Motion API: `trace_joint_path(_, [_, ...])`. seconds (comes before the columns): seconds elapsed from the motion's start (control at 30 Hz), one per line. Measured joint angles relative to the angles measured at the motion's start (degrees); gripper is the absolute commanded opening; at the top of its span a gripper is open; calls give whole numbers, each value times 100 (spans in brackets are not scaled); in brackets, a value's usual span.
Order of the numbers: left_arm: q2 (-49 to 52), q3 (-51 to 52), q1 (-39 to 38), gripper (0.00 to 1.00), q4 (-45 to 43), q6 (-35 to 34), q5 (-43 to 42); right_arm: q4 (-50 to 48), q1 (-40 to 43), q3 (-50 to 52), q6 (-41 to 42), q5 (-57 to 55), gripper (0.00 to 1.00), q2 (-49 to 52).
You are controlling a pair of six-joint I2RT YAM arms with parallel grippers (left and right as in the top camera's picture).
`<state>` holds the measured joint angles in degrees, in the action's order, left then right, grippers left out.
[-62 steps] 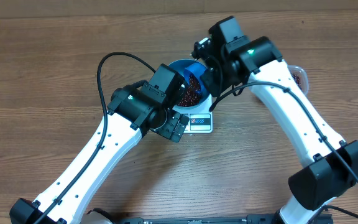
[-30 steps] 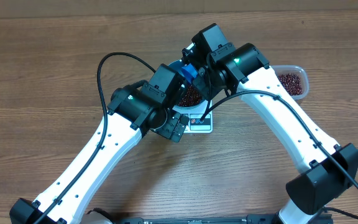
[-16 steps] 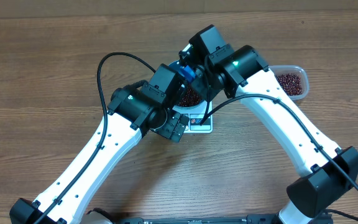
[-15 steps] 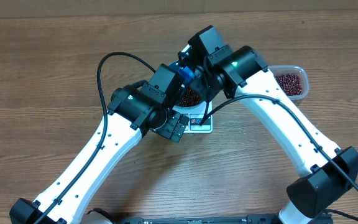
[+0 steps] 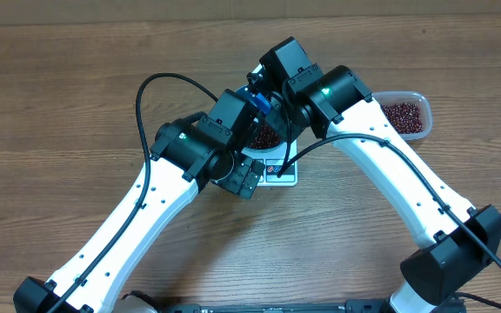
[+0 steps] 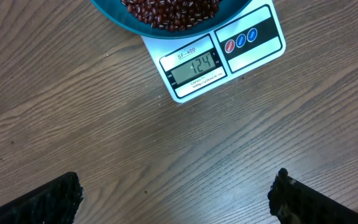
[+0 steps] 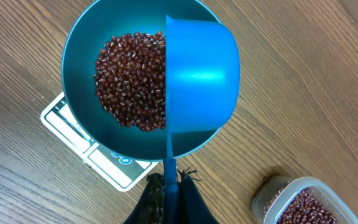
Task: Scoop item into bowl and weigh 150g on scale
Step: 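Tilt the scoop to pour beans into the teal bowl, then move the empty scoop back to the bean container with right gripper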
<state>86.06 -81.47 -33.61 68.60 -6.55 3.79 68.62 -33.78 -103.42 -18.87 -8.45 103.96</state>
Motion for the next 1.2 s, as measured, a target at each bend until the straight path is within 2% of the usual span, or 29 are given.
trace_joint_path(0.27, [0, 0, 0, 100, 0, 0, 2, 7, 197, 0, 361, 70, 4, -35])
trace_joint_path(0.5, [0, 0, 0, 100, 0, 0, 0, 125, 1237, -17, 518, 1314, 4, -824])
trace_joint_path(0.73, [0, 0, 0, 100, 0, 0, -15, 693, 1965, -42, 876, 1694, 4, -1329])
trace_joint_path(0.97, [0, 0, 0, 99, 0, 0, -15, 1217, 2404, -46, 1497, 922, 4, -1370])
trace_joint_path(1.03, [0, 0, 0, 100, 0, 0, -15, 1325, 2490, -46, 1871, 466, 4, -1370])
trace_joint_path(1.2, [0, 0, 0, 99, 0, 0, -15, 1366, 2568, -46, 2190, -461, 4, -1370])
